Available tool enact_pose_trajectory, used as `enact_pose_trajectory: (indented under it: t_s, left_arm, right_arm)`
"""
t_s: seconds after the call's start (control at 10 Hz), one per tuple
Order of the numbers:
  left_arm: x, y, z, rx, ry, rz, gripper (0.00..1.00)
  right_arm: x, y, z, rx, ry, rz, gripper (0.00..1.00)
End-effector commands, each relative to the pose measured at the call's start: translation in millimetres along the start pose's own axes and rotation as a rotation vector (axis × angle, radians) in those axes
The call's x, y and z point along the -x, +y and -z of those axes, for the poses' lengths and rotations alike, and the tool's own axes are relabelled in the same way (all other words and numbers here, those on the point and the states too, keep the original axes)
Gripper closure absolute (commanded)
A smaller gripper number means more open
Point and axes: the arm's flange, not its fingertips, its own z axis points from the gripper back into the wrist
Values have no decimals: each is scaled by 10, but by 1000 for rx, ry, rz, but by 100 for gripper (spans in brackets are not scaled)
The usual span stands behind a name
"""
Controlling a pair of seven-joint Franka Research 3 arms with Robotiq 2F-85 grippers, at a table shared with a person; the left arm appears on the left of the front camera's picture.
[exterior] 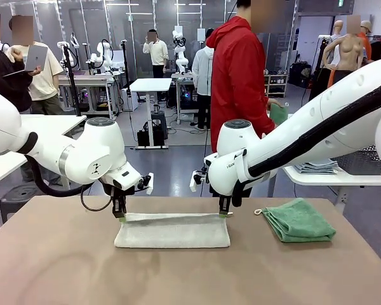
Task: Fold the towels and place them in the basket.
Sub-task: When a person lays out a Towel with hook on the table, fold it in half twice.
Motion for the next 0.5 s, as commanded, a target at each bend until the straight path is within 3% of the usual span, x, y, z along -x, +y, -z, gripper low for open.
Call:
enact_pose_trajectory:
  t_s: [0.0, 0.1, 0.2, 0.3, 0.4]
  left_arm:
    - [55, 11, -9, -68, -4, 2, 41]
    - [85, 2, -61, -77, -16, 5, 36]
    - [106, -9, -133, -76, -20, 13, 22]
    - [121, -57, -310, -38, -33, 36, 16]
    - [141, -127, -508, 11, -62, 40, 2]
  right_arm:
    - [55, -4, -30, 29, -67, 13, 72]
    - [58, -3, -89, 45, -77, 10, 35]
    - [55, -9, -177, 41, -80, 20, 52]
    - [37, 25, -342, 7, -82, 63, 16]
    - [28, 84, -535, -10, -72, 107, 16]
